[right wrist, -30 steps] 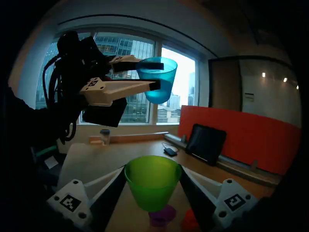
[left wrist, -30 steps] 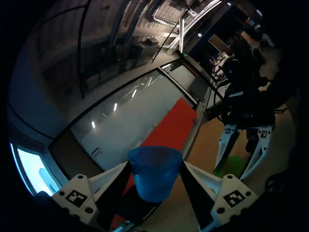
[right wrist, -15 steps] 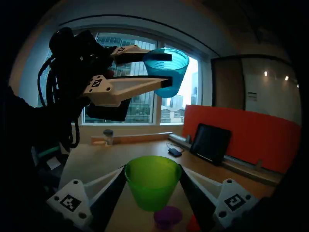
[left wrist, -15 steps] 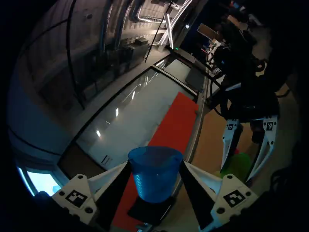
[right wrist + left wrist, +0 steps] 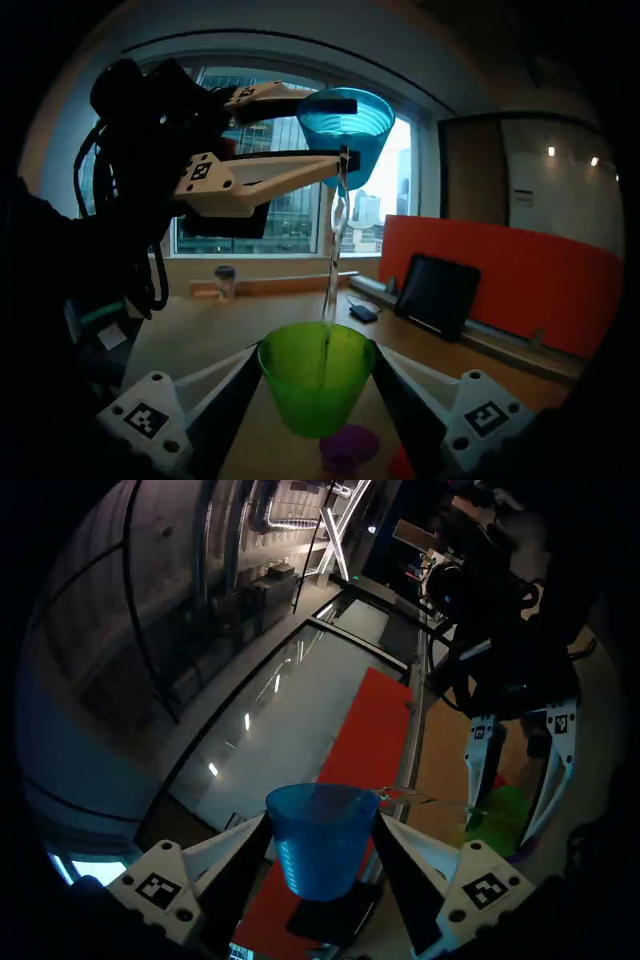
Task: Pour water
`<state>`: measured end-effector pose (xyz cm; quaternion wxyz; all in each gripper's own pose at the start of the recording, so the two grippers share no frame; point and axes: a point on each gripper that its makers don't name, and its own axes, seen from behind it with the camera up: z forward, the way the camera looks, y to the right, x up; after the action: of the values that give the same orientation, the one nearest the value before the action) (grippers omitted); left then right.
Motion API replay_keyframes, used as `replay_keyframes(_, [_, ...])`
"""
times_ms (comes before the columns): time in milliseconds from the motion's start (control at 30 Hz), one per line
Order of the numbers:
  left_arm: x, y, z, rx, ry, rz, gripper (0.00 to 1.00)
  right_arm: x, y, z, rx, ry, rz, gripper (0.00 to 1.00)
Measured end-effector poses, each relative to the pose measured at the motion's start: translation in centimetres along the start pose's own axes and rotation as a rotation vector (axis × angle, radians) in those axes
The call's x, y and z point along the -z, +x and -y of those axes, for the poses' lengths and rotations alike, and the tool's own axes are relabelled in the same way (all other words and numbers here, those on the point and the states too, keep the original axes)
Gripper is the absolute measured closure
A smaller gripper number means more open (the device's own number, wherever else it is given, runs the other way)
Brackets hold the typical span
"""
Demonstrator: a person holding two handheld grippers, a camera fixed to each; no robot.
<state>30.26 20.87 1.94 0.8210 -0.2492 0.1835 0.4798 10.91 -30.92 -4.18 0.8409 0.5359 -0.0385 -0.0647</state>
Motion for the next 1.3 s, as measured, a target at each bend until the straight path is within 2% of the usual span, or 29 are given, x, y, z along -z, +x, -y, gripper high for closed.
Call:
replay_keyframes(900, [0.85,0.53,0.01,-0.146,0.022,0.007,0.14,0.17,0.39,-0.06,0.002,-0.004,-0.006,0.07])
replay_keyframes(1300, [0.74,1.0,-0.03,-0.207,0.03,0.0,0.14,0.35,0.63,-0.41,0.001,-0.011,-0.011,0.07])
